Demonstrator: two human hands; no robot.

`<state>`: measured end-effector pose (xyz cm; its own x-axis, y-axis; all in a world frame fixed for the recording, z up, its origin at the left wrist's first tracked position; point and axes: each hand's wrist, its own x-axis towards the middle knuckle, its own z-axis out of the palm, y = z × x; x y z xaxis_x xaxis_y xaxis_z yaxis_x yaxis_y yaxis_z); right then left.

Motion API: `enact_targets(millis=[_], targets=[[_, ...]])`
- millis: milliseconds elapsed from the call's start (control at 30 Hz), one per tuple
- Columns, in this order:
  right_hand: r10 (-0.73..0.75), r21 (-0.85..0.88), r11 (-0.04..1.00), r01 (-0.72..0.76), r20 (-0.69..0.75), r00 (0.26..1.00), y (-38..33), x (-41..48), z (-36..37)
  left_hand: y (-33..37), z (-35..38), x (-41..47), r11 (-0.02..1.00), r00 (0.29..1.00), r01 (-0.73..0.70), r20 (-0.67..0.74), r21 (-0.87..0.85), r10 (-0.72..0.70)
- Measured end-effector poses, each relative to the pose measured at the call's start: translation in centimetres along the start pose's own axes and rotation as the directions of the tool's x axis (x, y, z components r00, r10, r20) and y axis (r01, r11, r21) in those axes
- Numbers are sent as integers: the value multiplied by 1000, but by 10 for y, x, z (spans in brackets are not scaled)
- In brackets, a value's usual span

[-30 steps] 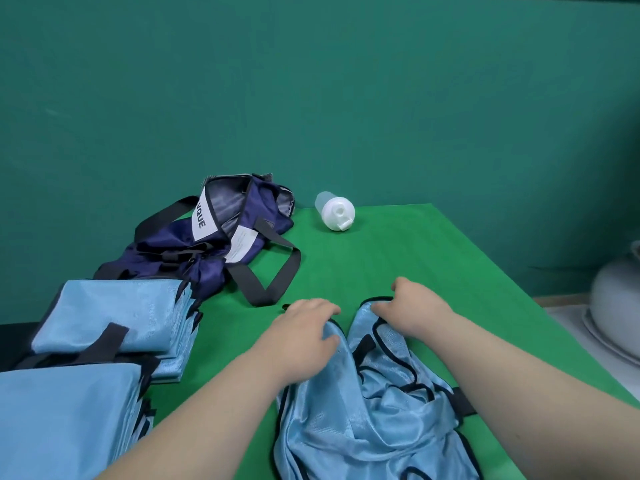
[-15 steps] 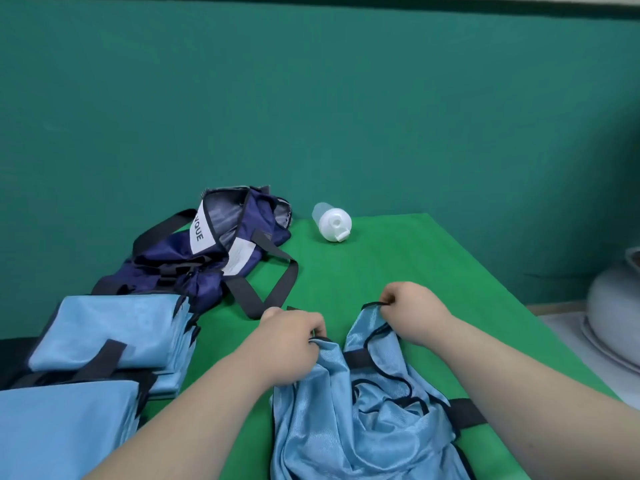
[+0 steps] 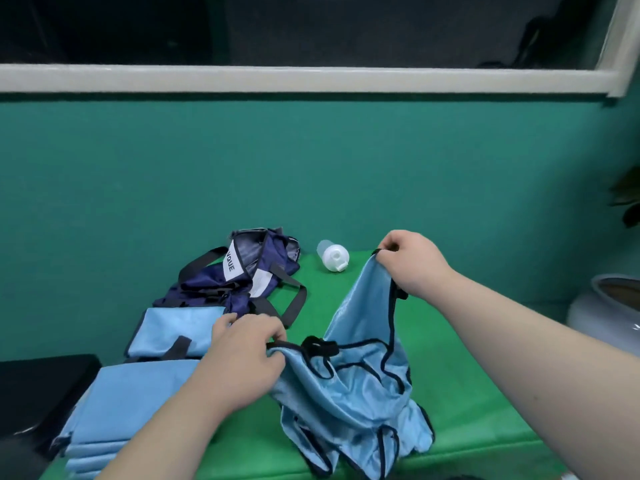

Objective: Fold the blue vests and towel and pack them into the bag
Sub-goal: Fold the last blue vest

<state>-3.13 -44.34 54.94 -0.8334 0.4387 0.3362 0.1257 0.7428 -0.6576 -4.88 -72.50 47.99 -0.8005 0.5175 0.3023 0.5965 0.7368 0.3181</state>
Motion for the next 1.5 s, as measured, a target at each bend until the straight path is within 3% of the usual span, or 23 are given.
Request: enact_targets(millis=[200, 367, 500, 733, 867, 1000, 1233, 1367, 1433, 1500], targets=[[7, 0, 1000, -7, -7, 1000, -15, -31, -27, 7, -32, -42, 989, 994, 108, 29, -102, -106], [-17, -22, 1000, 17, -32, 999, -26, -48, -43, 7, -36, -60, 991, 993, 117, 4, -60, -117], [-22, -145, 989, 12, -63, 998, -26, -58, -52, 8, -46, -69, 987, 989, 143, -38, -71, -146], [64, -325, 944, -53, 24, 998, -10, -75, -32, 22, -70, -71, 987, 991, 38, -121, -157, -57], [109, -314, 946, -82, 71, 991, -11, -77, -26, 17, -67, -68, 985, 983, 138, -106, -107, -149], [151, -230, 965, -129, 83, 985, -7, -74, -19, 9, -43, -63, 965, 963, 262, -72, 11, -260], [224, 31, 973, -229, 113, 968, 10, -63, -4, 12, 2, -30, 959, 953, 282, -112, -11, -281], [355, 355, 868, -347, 44, 934, 25, -53, 3, 19, -2, 9, 959, 911, 245, -305, -141, -277], [366, 428, 841, -331, 0, 931, 32, -44, 4, 20, -8, 38, 972, 885, 188, -405, -142, -230], [371, 453, 827, -333, 5, 929, 38, -37, 5, 21, -7, 62, 981, 887, 172, -419, -90, -194]])
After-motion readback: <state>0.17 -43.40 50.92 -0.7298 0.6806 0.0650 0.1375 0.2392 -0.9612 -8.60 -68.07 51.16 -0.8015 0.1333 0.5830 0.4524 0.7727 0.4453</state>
